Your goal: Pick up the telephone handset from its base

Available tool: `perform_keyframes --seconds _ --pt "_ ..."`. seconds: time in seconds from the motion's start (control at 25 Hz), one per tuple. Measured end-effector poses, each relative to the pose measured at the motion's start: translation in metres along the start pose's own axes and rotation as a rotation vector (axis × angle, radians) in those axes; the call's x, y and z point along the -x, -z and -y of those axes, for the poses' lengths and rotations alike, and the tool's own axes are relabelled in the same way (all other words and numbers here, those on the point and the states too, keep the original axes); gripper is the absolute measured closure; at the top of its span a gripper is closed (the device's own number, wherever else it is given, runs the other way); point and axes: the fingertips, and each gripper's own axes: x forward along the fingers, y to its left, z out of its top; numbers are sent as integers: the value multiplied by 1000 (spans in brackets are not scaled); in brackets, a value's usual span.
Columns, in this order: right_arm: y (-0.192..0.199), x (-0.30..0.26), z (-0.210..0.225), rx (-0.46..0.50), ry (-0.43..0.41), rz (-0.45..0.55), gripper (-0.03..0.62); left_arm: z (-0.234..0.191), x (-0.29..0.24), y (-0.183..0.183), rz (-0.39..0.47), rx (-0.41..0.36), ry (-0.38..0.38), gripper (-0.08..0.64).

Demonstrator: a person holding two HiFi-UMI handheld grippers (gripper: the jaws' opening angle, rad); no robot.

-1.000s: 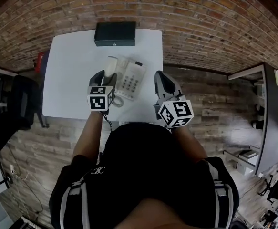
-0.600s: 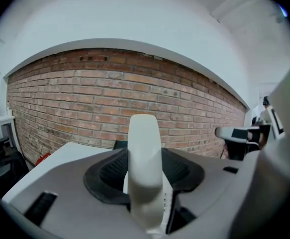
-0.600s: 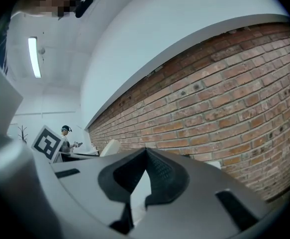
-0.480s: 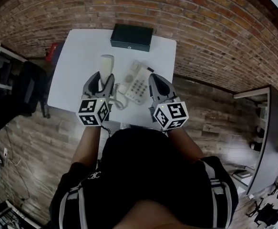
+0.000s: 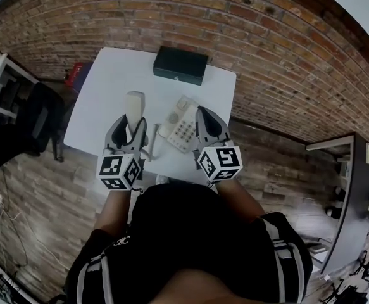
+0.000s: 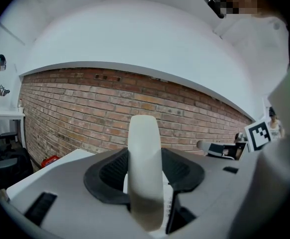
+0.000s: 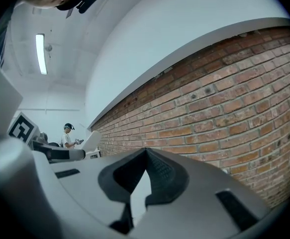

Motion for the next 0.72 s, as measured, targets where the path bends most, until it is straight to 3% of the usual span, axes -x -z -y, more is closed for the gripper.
perform_keyframes --seconds 0.72 --pt "2 6 -3 3 10 -4 595 9 5 -9 20 29 40 354"
